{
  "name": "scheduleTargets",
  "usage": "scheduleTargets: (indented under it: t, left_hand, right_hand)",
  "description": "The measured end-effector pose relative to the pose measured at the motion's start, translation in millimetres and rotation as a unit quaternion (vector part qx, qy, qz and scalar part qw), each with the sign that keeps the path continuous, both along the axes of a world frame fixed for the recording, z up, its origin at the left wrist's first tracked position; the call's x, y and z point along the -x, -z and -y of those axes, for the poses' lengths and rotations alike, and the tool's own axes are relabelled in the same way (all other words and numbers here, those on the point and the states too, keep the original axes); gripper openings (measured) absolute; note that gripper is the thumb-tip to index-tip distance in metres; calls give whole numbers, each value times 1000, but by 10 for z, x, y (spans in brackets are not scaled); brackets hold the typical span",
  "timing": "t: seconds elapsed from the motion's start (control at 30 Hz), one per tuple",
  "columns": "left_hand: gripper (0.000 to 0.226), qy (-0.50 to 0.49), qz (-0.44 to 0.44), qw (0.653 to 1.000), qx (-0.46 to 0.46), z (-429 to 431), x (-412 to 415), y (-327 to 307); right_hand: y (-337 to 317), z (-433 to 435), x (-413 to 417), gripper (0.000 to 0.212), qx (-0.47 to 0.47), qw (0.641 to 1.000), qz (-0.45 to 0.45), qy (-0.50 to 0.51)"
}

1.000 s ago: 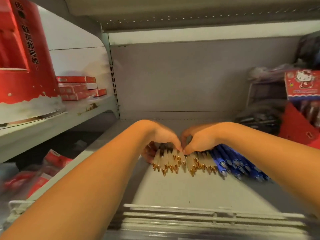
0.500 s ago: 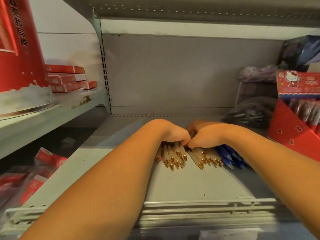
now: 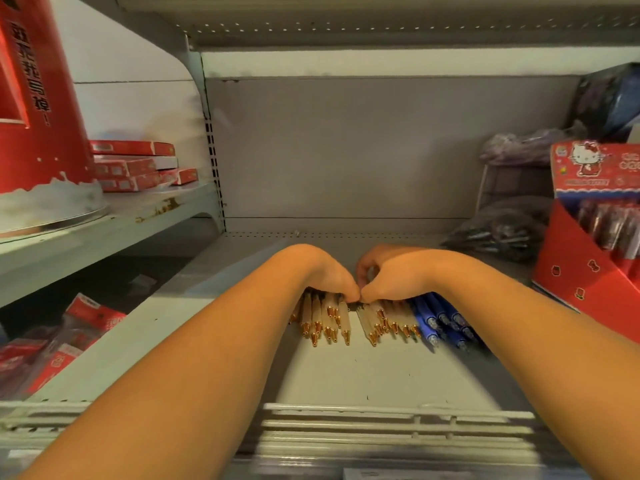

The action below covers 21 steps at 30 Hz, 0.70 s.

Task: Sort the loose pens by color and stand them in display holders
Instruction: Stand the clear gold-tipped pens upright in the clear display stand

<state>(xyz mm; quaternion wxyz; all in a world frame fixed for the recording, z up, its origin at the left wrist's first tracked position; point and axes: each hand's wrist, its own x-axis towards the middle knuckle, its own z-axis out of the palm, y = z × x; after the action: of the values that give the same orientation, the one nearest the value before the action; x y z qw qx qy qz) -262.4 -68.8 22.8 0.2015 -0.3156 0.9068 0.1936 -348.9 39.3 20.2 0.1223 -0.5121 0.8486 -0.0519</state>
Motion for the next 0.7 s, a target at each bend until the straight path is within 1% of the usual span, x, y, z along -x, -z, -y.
scheduleTargets:
  t: [0.13,0.3,0.47,0.57,0.7]
  left_hand:
    - [36,5,22,1000,11,-38,8,-33]
    - [28,14,53,998,23,-65,51,-33]
    - [28,17,51,998,38,-128,76,-1]
    - [27,10,42,998,52,-139,75,-12]
    - [28,4,45,996,79,-210,59,19]
  right_hand:
    - [-15,-5,-18,20,-14,1000,-1,1]
    - [-12,19,-30,20,-14,1000,2,-10]
    - [-13,23,-20,25,-8,1000,6,17]
    - [-25,6,-10,29,11,999,11,33]
    - [-55,-24,29,26,58,997,25,54]
